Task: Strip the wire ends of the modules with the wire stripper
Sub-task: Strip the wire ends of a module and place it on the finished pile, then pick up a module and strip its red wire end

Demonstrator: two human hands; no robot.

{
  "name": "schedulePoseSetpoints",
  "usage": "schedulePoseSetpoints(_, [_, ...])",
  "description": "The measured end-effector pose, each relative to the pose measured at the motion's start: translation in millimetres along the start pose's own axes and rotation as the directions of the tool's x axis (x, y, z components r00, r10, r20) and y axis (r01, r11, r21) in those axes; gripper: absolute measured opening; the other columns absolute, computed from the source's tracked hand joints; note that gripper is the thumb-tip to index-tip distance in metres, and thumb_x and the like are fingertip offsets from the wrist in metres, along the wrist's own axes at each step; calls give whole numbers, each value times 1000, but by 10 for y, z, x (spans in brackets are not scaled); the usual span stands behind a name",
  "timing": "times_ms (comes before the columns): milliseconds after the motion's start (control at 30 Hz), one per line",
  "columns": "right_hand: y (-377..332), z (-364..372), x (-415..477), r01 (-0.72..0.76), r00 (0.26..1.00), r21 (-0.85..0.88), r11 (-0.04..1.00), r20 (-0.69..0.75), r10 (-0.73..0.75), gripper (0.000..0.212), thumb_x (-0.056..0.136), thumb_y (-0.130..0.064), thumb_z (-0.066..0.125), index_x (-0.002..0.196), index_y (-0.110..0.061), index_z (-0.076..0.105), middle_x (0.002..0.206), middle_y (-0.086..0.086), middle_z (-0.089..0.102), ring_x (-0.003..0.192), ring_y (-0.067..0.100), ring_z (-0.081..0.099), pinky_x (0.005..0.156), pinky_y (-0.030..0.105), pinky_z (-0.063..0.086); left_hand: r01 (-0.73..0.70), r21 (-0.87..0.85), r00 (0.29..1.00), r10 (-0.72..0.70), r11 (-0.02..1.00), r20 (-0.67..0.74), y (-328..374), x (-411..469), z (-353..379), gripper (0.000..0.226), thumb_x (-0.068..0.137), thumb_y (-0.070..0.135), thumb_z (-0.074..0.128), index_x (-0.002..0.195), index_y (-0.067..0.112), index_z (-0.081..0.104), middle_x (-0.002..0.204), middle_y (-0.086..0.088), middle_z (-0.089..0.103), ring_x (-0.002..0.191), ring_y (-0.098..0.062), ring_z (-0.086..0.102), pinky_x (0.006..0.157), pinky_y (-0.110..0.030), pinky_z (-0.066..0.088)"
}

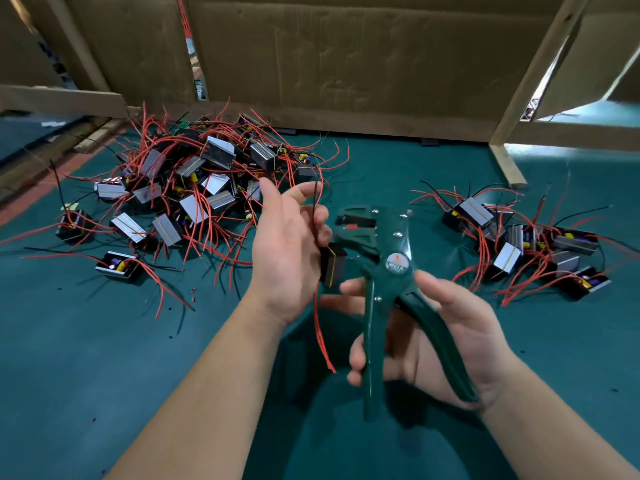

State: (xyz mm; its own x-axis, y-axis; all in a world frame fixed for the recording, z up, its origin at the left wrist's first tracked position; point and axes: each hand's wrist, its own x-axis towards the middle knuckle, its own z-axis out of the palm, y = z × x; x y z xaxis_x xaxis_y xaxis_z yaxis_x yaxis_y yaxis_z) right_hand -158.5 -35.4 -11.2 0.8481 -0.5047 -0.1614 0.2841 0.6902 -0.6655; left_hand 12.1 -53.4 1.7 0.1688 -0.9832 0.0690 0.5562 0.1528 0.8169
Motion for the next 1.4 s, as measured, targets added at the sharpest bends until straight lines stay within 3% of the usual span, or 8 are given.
schedulePoseSetpoints(367, [44, 45, 39, 95, 995, -118, 988, 23, -93, 76, 67, -32, 81, 132, -4, 53, 97, 27, 52, 75, 38, 62, 74, 52, 51, 140, -168, 987, -122, 976, 108, 18, -118, 32, 74, 73, 87, 14, 106, 28, 42, 87, 1, 50, 77, -22, 47, 58, -27, 20])
schedulePoseSetpoints(467, [36, 36, 44, 171, 976, -187, 967, -105, -193, 79, 61, -25, 85, 128, 0, 53, 86, 27, 57, 74, 39, 63, 70, 52, 52, -133, 57, 991, 133, 989, 3, 20, -41, -9, 66, 88, 73, 10, 113, 22, 45, 95, -9, 55, 95, -24, 55, 68, -34, 43])
schedulePoseSetpoints(533, [19, -12, 44, 275, 909, -244, 930, -249, -334, 70, 64, -14, 78, 125, 5, 48, 84, 25, 60, 72, 39, 64, 66, 53, 54, -407, 513, 901, 425, 756, 88, 19, -7, -105, 55, 92, 67, 20, 121, 25, 39, 112, -15, 54, 109, -21, 53, 98, -32, 42])
schedulePoseSetpoints(600, [-34, -63, 26, 417, 791, -321, 850, -332, -514, 51, 69, -8, 69, 115, 0, 51, 84, 18, 64, 71, 37, 65, 66, 52, 55, -461, 781, 810, 560, 422, 175, 30, 27, -230, 37, 99, 41, 35, 129, 19, 39, 121, -13, 51, 111, -16, 50, 100, -34, 41])
schedulePoseSetpoints(733, [-179, -152, -46, 550, 624, -407, 729, -380, -683, 18, 77, -11, 57, 94, -10, 52, 84, 15, 57, 81, 42, 66, 68, 51, 55, -280, 912, 677, 735, 300, -34, 92, 72, -366, 35, 90, 3, 40, 122, 9, 50, 111, -1, 53, 105, -19, 52, 93, -42, 43])
schedulePoseSetpoints(933, [-144, -218, -66, 489, 559, -540, 685, -409, -721, 23, 76, -7, 67, 95, -11, 54, 84, 17, 61, 84, 44, 67, 61, 47, 55, 211, 971, 850, 469, 112, -239, 85, 113, -535, 24, 92, 16, 46, 113, 22, 57, 112, -1, 57, 104, -26, 53, 94, -44, 42])
schedulePoseSetpoints(1167, [-60, -163, -18, 454, 643, -513, 728, -377, -667, 13, 75, -12, 62, 82, -22, 67, 85, 17, 61, 80, 45, 67, 64, 52, 55, 239, 950, 928, 239, 202, -284, 38, 135, -574, 60, 87, 17, 61, 142, 21, 39, 130, -8, 55, 112, -25, 54, 85, -29, 40])
schedulePoseSetpoints(1400, [-73, -99, -2, 449, 777, -334, 829, -312, -547, 36, 74, -9, 57, 110, -4, 59, 94, 7, 71, 73, 40, 66, 67, 54, 54, 231, 414, 957, -128, 880, -261, 71, 83, -287, 59, 74, -12, 68, 119, 25, 56, 126, -18, 54, 90, -19, 58, 70, -22, 47])
